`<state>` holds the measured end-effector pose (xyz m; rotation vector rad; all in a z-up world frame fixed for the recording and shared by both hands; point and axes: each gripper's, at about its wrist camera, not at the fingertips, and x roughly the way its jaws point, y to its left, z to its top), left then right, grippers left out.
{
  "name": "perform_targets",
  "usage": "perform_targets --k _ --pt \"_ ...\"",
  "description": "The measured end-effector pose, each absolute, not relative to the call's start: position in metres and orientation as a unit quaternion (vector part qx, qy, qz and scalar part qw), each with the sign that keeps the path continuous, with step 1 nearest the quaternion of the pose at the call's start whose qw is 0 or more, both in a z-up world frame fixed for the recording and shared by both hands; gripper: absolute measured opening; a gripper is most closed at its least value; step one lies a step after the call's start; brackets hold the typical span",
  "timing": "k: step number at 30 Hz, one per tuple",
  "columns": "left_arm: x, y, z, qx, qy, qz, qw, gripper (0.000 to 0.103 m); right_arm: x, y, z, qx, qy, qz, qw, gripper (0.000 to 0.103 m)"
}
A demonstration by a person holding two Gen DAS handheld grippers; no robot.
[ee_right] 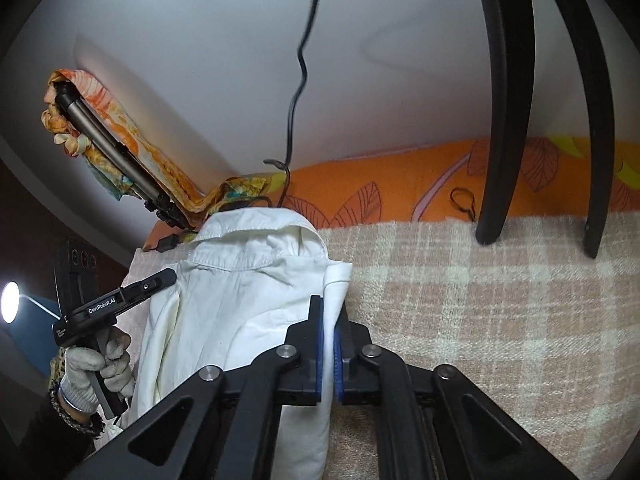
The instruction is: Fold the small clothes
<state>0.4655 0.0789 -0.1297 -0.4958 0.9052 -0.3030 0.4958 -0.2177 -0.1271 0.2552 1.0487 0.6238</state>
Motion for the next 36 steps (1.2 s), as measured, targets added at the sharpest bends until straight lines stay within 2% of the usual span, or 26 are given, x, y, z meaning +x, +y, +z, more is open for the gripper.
perform_targets --k 11,21,27,36 --pt "0.427 0.066 -0.064 -0.202 0.393 -0.186 0.878 0.001 0.465 -0.230 -0.068 0.099 0.438 0.304 0.840 0.000" --pt "0.347 0.060 -0.004 -0.166 0.352 -0.203 0.899 0.001 0.394 -0.248 -0.009 0.081 0.396 0.308 0.861 0.000" --pt "0.295 0.052 0.008 -0.145 0.344 -0.205 0.905 0.001 0.335 -0.256 0.009 0.067 0.385 0.302 0.869 0.000" --pt "0.213 0.041 -0.002 -0.117 0.358 -0.207 0.903 0.001 0.248 -0.269 0.004 0.057 0.384 0.287 0.876 0.000"
